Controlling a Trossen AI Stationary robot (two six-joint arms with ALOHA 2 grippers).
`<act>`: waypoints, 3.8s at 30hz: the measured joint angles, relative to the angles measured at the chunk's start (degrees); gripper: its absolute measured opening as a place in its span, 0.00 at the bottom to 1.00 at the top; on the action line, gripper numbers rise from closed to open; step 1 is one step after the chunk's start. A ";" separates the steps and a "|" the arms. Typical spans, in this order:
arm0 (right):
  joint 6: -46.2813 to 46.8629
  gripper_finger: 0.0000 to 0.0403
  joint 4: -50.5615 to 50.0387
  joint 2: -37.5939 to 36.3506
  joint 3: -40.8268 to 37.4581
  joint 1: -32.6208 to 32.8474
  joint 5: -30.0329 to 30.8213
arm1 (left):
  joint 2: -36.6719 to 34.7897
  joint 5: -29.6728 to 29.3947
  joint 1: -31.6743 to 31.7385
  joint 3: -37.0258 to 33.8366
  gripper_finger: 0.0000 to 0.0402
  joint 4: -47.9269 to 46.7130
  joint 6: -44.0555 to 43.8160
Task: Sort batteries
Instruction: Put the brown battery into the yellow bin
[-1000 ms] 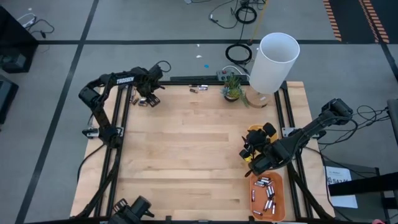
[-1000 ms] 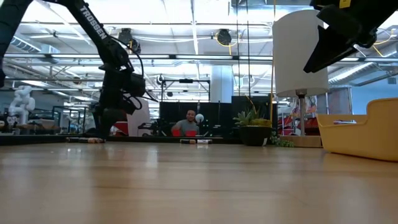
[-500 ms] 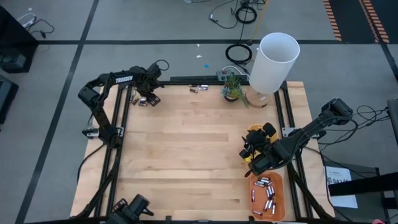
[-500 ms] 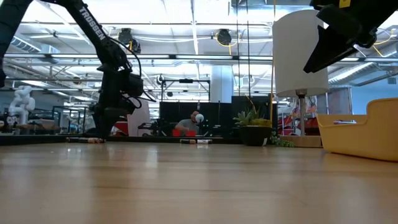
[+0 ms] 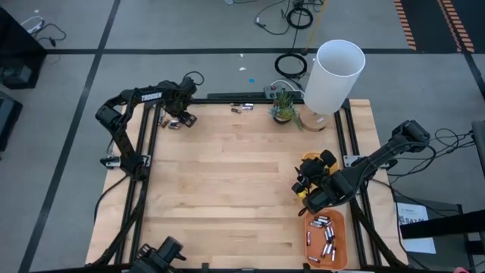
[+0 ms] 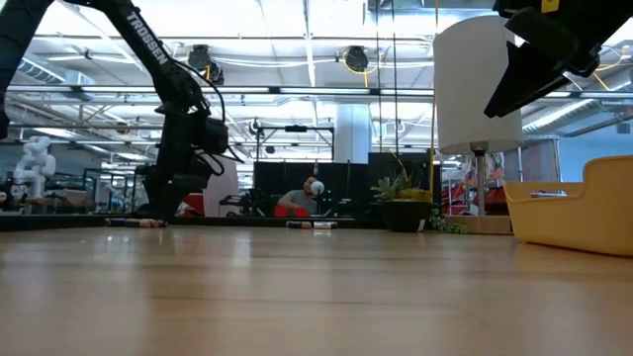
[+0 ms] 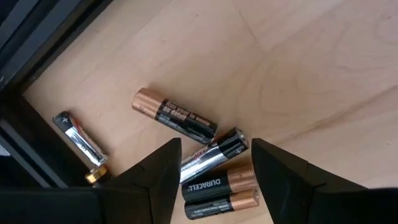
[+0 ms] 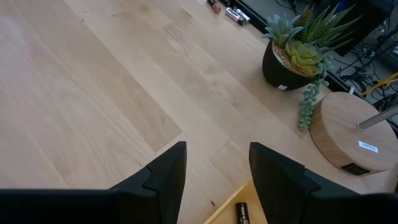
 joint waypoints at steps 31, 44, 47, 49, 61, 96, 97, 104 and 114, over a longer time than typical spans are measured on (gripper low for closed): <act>-1.09 0.41 1.35 -0.02 -0.01 0.00 -1.05 | 0.43 0.59 3.28 0.07 0.51 6.43 -37.73; -2.40 0.41 1.53 0.00 -0.02 0.07 -1.70 | 3.59 4.11 3.79 0.35 0.50 7.39 -40.58; -2.40 0.41 1.55 0.00 -0.01 0.07 -1.58 | 3.89 5.93 3.85 0.42 0.45 7.75 -39.17; -2.40 0.41 1.64 0.00 -0.01 0.07 -1.51 | 3.93 6.76 3.85 0.44 0.41 7.93 -37.92; -2.60 0.41 1.76 0.00 0.00 0.07 -1.46 | 3.14 7.14 3.74 0.40 0.12 7.99 -30.95; -4.78 0.41 2.15 0.04 -0.02 0.04 -1.94 | -4.39 38.22 -52.01 1.29 0.12 51.05 -10.18; -5.35 0.41 2.00 0.04 0.01 0.04 -2.07 | -3.36 36.04 -53.14 1.29 0.12 52.63 -8.24; -4.68 0.41 2.00 -0.07 -0.01 0.04 -3.19 | 3.61 30.60 -59.61 1.20 0.14 60.10 -4.55; -16.24 0.41 10.10 -0.46 -0.02 0.13 -11.43 | 8.54 23.79 -61.96 3.11 0.14 81.95 -7.63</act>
